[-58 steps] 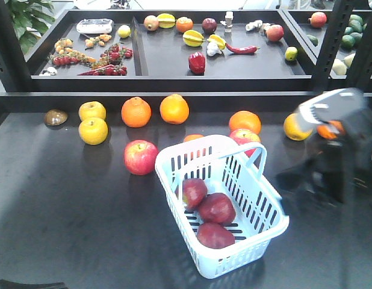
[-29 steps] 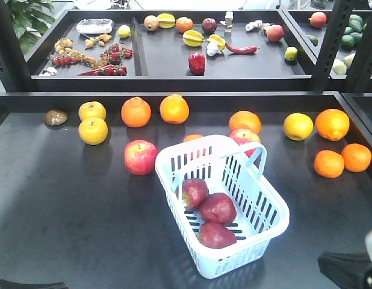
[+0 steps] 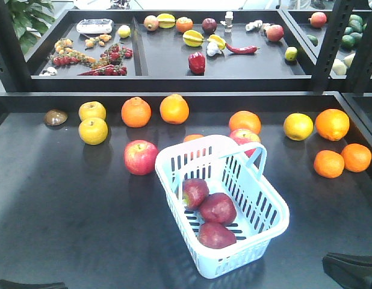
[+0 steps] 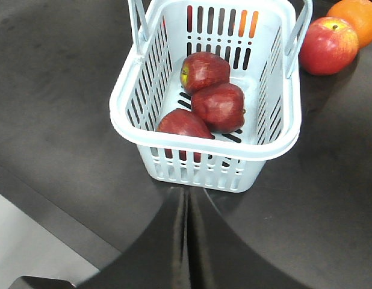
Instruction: Pick three apples into basket with both arms
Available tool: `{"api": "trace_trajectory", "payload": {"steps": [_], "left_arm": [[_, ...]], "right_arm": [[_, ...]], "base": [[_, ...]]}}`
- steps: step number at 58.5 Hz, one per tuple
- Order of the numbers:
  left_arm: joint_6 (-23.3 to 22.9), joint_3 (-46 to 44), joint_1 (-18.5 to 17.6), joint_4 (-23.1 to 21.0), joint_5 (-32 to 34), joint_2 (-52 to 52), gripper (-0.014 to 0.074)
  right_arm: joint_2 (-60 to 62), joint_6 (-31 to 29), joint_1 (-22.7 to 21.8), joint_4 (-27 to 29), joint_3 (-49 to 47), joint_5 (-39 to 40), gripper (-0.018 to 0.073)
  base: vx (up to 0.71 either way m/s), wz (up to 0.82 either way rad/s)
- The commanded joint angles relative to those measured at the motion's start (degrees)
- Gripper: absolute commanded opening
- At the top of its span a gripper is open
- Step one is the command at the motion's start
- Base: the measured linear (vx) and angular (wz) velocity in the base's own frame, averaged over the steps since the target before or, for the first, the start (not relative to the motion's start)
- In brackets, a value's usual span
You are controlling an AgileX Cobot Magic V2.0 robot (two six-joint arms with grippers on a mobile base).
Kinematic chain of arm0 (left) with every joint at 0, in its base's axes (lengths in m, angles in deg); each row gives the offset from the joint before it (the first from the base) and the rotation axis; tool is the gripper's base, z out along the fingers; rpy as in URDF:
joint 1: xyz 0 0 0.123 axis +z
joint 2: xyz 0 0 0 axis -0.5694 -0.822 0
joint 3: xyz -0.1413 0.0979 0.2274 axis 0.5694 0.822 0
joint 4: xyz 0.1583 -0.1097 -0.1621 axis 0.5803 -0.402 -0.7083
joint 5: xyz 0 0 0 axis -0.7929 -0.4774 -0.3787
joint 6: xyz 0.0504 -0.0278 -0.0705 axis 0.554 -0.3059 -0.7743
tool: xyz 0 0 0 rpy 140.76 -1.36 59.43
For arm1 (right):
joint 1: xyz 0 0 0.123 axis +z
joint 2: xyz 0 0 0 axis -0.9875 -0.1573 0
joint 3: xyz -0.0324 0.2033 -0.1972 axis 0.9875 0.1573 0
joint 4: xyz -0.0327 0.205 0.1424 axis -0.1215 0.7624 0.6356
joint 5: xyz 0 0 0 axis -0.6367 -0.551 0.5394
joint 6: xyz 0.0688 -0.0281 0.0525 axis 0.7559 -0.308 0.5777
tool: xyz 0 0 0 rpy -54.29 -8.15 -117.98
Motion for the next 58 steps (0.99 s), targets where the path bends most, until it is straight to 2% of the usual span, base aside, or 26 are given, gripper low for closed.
{"api": "trace_trajectory", "payload": {"steps": [1,47,58], "left_arm": [[-0.3,-1.4,-0.2,-1.4,3.1,-0.2,-0.0006],[-0.3,-1.4,-0.2,-1.4,4.3,-0.2,-0.0006],[-2.3,-0.5,-0.2,-1.8,10.8,-0.2,-0.0006]], "right_arm": [[-0.2,0.0,-0.2,1.0,-1.5,3.6,-0.0006],[-0.2,0.0,-0.2,1.0,-1.5,3.6,-0.0006],[-0.2,0.0,-0.2,1.0,-1.5,3.6,-0.0006]], "base": [[0.00,0.00],[0.00,0.00],[0.00,0.00]]}}
